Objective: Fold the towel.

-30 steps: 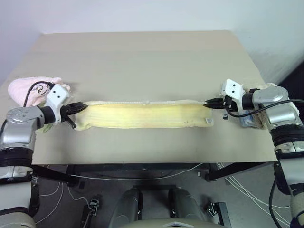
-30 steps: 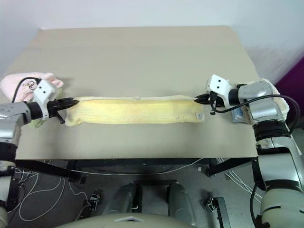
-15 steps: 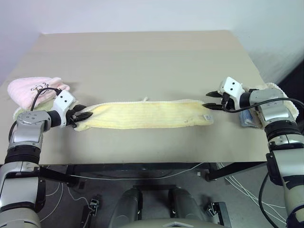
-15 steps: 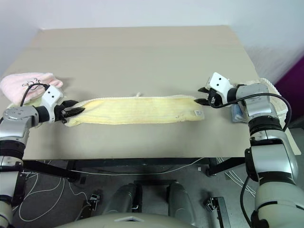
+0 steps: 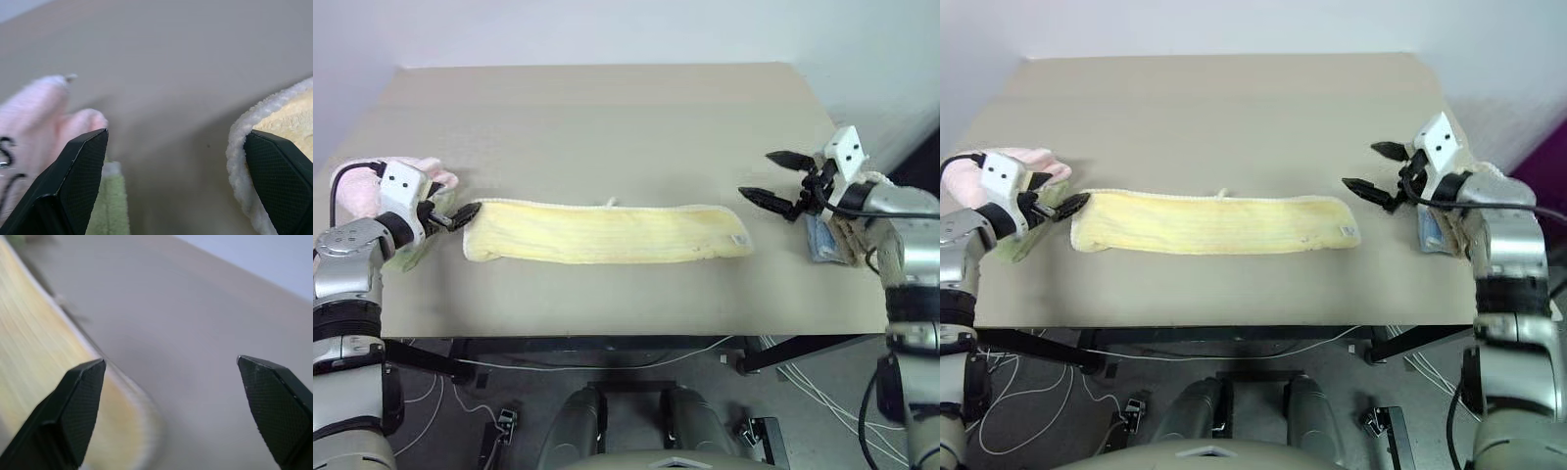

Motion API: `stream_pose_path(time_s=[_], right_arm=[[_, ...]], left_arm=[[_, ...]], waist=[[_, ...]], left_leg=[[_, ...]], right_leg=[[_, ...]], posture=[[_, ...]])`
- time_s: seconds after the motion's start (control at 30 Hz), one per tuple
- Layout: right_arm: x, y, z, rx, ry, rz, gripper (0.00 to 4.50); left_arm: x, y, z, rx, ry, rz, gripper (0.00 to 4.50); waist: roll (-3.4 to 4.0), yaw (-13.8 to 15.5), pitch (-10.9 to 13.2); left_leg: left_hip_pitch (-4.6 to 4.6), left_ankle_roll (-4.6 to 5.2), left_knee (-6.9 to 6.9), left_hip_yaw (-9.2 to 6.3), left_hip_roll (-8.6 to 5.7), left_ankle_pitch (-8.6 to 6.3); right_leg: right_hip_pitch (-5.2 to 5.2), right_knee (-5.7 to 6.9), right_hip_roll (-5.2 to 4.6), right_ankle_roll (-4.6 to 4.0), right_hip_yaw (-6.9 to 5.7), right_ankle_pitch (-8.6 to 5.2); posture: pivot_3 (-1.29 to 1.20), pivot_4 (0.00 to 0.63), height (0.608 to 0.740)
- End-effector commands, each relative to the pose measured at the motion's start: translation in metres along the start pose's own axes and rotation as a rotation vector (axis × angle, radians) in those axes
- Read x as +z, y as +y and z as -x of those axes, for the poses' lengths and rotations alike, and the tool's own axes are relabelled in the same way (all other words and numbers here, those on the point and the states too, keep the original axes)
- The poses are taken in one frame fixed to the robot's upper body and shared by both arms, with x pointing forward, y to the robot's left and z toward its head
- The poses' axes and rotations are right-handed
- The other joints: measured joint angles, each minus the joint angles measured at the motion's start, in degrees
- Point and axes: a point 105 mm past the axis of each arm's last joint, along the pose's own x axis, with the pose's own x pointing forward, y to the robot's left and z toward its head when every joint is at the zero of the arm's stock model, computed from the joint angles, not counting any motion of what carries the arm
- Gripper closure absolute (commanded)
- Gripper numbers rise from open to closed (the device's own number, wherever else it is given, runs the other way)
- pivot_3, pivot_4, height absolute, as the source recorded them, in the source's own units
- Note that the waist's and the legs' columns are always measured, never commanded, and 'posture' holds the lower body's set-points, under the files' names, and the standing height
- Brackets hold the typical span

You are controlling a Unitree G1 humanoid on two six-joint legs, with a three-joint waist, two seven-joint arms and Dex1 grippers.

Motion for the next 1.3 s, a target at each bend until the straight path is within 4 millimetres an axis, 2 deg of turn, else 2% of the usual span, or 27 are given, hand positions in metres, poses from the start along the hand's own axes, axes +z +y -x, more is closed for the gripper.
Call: stream_pose_path(time_s=[0.03, 0.1, 0.23, 0.5, 0.77, 0.9, 1.1, 1.3], right_arm=[[0.011, 0.030, 0.013, 0.014, -0.084, -0.307, 0.00], [0.003, 0.044, 0.018, 0.021, -0.062, -0.417, 0.00], [-0.036, 0.064, 0.031, -0.060, 0.042, -0.540, 0.00], [-0.042, 0.069, 0.035, -0.117, 0.021, -0.678, 0.00], [-0.054, 0.078, 0.026, -0.164, -0.046, -1.008, 0.00], [-0.067, 0.079, 0.020, -0.247, -0.035, -1.142, 0.00], [-0.080, 0.070, 0.012, -0.376, -0.032, -1.272, 0.00], [-0.083, 0.058, 0.000, -0.447, -0.053, -1.334, 0.00]], left_arm=[[0.014, -0.002, 0.008, 0.003, -0.056, -0.059, 0.04], [0.013, -0.007, 0.008, -0.010, -0.049, -0.078, 0.04], [-0.002, -0.025, 0.005, -0.098, 0.009, -0.097, 0.04], [-0.021, -0.015, -0.005, -0.043, 0.137, -0.147, 0.04], [0.021, -0.015, -0.011, -0.025, -0.110, -0.084, 0.04], [0.026, -0.018, -0.008, -0.055, -0.146, -0.086, 0.04], [0.039, -0.040, 0.001, -0.186, -0.229, -0.053, 0.04], [0.038, -0.070, 0.004, -0.310, -0.228, -0.051, 0.04]], waist=[[0.00, 0.0, 0.0], [0.00, 0.0, 0.0], [-0.17, 0.3, -0.1], [-0.18, 0.0, -0.1], [-0.25, 0.1, -0.2], [-0.25, -0.1, -0.2], [-0.25, -0.2, -0.2], [-0.30, -0.3, -0.2]], left_leg=[[-0.01, 0.00, 0.01, 0.01, 0.00, 0.00], [-0.03, 0.00, 0.02, 0.00, 0.00, 0.00], [-0.03, 0.00, 0.01, -0.06, -0.01, 0.00], [0.02, 0.01, 0.02, 0.00, -0.02, 0.00], [0.00, 0.01, 0.04, 0.00, -0.03, 0.00], [0.00, 0.01, 0.02, 0.00, -0.01, 0.00], [0.01, 0.01, 0.01, 0.01, 0.01, 0.00], [0.06, 0.02, 0.01, 0.02, 0.01, 0.00]], right_leg=[[-0.02, 0.03, -0.01, 0.00, 0.01, 0.00], [-0.03, 0.04, -0.02, 0.00, 0.03, 0.00], [-0.01, 0.03, -0.03, -0.01, 0.02, 0.00], [-0.02, 0.05, 0.11, 0.00, -0.01, 0.00], [-0.01, 0.11, 0.04, 0.00, -0.01, 0.00], [-0.03, 0.12, 0.00, 0.00, 0.01, 0.00], [-0.04, 0.12, 0.04, 0.00, 0.02, 0.00], [0.00, 0.12, 0.10, 0.00, 0.03, 0.00]], posture=[[0.00, 0.150, 0.740], [0.00, 0.150, 0.740], [0.00, 0.150, 0.740], [0.00, 0.150, 0.740], [0.00, 0.150, 0.740], [0.00, 0.150, 0.740], [0.00, 0.150, 0.740], [0.00, 0.150, 0.740]])
